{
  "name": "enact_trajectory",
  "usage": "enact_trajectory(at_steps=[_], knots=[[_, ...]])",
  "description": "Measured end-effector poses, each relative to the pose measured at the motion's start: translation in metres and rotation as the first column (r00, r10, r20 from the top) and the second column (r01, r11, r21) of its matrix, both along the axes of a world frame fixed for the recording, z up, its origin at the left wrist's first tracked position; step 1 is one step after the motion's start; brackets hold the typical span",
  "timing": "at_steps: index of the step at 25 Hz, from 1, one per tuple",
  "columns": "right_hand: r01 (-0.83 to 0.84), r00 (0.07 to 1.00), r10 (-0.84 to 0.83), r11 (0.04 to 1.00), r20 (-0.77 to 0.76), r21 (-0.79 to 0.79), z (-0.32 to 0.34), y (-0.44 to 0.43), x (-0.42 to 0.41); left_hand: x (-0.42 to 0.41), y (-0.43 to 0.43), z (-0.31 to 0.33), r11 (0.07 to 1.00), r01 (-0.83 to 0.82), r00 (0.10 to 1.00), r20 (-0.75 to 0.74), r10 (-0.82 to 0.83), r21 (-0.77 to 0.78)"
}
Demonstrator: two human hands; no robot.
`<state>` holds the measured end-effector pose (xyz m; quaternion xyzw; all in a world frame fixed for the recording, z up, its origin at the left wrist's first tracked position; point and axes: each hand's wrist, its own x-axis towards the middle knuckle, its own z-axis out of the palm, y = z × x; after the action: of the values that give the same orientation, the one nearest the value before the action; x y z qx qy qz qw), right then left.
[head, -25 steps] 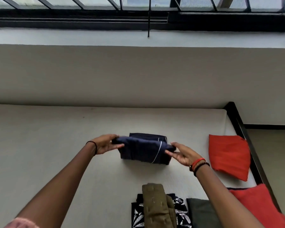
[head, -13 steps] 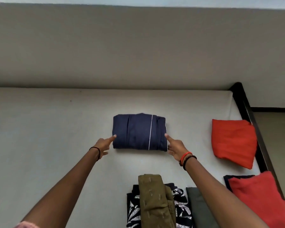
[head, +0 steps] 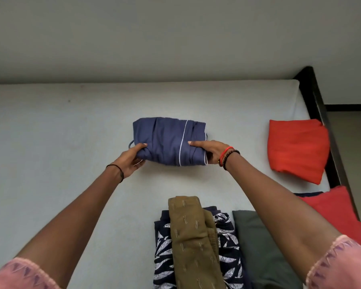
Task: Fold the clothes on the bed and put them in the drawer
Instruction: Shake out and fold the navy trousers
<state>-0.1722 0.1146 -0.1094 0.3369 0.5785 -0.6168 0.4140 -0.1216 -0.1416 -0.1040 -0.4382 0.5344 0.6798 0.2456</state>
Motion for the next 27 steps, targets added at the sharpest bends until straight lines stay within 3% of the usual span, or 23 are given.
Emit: enact_trajectory(at_steps=[2,6,9,15,19,22,25,27], knots=[[0.009,1.000,-0.009,0.999,0.013,-0.038,0.006,0.006,0.002,0.003,0.004,0.013,0.999,0.052,0.999,-0.011,-0.052,-0.010],[0.066,0.997,-0.070,0.990,-0.032,-0.126,0.040,0.029,0.022,0.013,0.032,0.044,0.987,0.011,0.996,-0.091,0.003,0.158],[0.156,0.982,-0.173,0.971,-0.079,-0.180,0.064,0.061,0.053,0.015,0.063,0.063,0.987,0.025,0.993,-0.118,-0.007,0.156],[0.466,0.846,-0.510,0.849,-0.155,-0.251,0.092,0.133,0.168,0.029,0.152,0.100,0.961,0.254,0.965,-0.101,-0.244,0.105],[0.672,0.704,-0.706,0.697,-0.078,-0.251,0.083,0.171,0.274,0.060,0.215,0.103,0.782,0.615,0.787,-0.139,-0.601,0.103],[0.740,0.640,-0.768,0.610,0.016,-0.283,0.066,0.178,0.341,0.082,0.253,0.083,0.621,0.780,0.624,-0.185,-0.759,0.083],[0.780,0.615,-0.787,0.600,0.040,-0.178,0.031,0.172,0.382,0.106,0.275,0.046,0.396,0.905,0.369,-0.177,-0.912,-0.156],[0.736,0.676,-0.735,0.672,0.052,-0.080,0.013,0.173,0.398,0.122,0.280,0.024,0.322,0.911,0.295,-0.137,-0.946,-0.259]])
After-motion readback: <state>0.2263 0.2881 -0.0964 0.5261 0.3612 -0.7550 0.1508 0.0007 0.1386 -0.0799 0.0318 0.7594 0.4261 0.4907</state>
